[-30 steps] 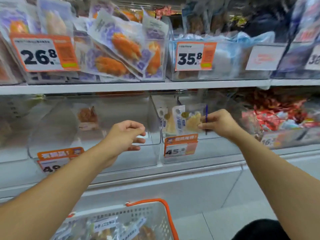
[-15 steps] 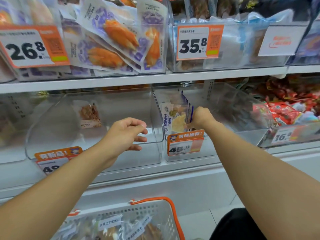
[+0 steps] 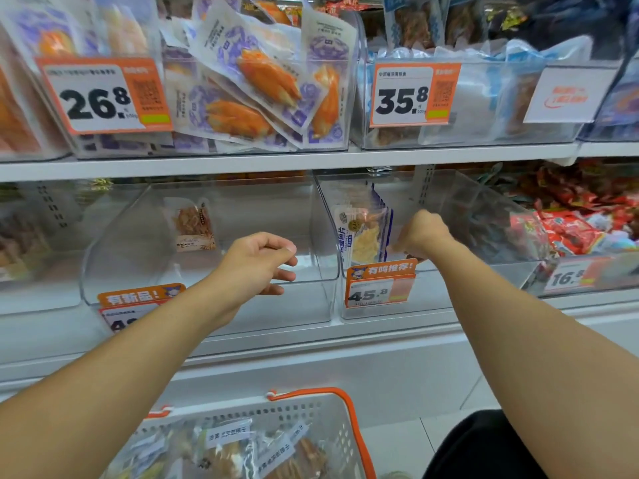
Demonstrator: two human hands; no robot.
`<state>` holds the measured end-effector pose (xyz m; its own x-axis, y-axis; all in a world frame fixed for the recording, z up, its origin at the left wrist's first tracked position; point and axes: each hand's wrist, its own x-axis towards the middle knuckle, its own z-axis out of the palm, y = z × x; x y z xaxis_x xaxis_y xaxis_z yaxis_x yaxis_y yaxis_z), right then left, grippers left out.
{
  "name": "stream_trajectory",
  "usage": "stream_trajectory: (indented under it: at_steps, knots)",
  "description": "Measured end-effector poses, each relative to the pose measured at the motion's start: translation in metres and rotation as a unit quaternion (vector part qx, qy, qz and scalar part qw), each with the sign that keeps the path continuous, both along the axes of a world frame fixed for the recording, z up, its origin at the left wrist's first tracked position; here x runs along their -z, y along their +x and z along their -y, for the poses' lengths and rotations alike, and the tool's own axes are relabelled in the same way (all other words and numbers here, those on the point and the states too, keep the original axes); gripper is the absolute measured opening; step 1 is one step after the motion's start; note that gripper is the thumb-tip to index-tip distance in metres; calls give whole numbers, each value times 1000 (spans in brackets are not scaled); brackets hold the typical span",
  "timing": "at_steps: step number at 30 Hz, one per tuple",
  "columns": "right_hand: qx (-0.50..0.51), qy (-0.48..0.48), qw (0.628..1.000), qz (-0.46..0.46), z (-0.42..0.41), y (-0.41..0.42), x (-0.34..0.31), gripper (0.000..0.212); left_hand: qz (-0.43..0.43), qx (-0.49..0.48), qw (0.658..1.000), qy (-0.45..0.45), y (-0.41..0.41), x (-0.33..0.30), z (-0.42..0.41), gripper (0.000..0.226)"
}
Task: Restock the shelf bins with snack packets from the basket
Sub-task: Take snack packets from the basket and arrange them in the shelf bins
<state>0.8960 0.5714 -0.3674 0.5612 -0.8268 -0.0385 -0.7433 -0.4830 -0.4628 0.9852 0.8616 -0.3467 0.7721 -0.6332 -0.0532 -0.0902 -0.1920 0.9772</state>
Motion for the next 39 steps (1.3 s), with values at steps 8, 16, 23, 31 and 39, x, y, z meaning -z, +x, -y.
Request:
stream_trajectory:
  at_steps: [8, 16, 23, 31, 39]
  knots:
    - [-228, -186, 955, 26, -139, -46, -108, 47, 237, 156, 950, 134, -5, 12, -92, 4]
    - [-531, -17, 740, -413, -288, -16, 160, 62, 219, 329, 812, 429, 1, 85, -221, 13]
    - [-352, 52, 881, -312, -259, -35, 243, 91, 279, 366, 756, 466, 7, 82, -224, 35]
    - [-326, 115, 878, -332, -286, -4, 192, 7, 248, 333, 793, 445, 32, 70, -227, 45]
    - [-555, -79, 819, -126, -318, 38, 9, 15, 176, 240, 901, 317, 49, 40, -231, 84]
